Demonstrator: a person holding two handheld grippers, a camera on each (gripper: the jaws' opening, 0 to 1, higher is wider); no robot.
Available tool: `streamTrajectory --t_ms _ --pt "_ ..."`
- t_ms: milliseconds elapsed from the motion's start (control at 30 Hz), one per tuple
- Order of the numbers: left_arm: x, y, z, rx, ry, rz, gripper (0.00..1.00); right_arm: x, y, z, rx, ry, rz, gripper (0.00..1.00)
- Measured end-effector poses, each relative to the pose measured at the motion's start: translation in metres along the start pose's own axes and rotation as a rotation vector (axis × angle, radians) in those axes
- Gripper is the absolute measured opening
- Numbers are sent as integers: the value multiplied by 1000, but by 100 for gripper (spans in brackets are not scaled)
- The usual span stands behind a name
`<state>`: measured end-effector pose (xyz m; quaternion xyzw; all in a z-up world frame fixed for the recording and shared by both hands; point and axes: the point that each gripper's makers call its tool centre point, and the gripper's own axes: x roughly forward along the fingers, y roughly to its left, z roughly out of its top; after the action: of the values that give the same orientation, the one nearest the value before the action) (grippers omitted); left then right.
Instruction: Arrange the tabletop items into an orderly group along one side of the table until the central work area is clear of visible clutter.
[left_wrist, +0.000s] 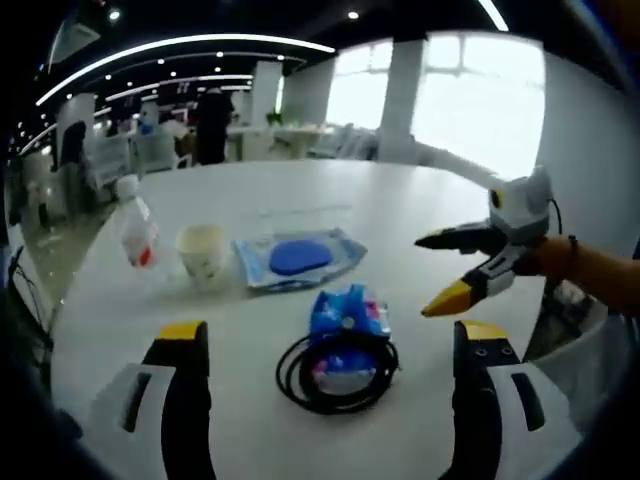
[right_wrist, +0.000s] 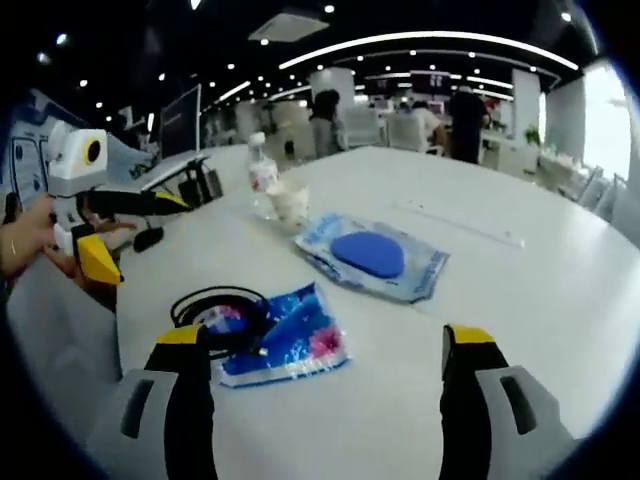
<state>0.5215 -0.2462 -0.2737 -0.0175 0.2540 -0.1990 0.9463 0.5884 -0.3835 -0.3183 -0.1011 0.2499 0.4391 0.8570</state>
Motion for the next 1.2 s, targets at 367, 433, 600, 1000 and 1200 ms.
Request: streamTrajectory --t_ms 367,433,600,1000,1200 --pt "-6 -6 -13 73 28 -1 99 18 1 -9 -100 25 70 67" --pt "-6 -6 -14 66 21 -6 99 25 0 -12 -108 31 85 63" --pt "-8 -2 -20 46 17 -1 99 40 -2 -17 -162 43 97 56" --pt "-10 -12 -24 42 35 -46 99 69 -3 -23 -222 73 120 43" --pt "-11 -18 -22 -13 20 -89 99 77 -4 -26 -231 87 132 39"
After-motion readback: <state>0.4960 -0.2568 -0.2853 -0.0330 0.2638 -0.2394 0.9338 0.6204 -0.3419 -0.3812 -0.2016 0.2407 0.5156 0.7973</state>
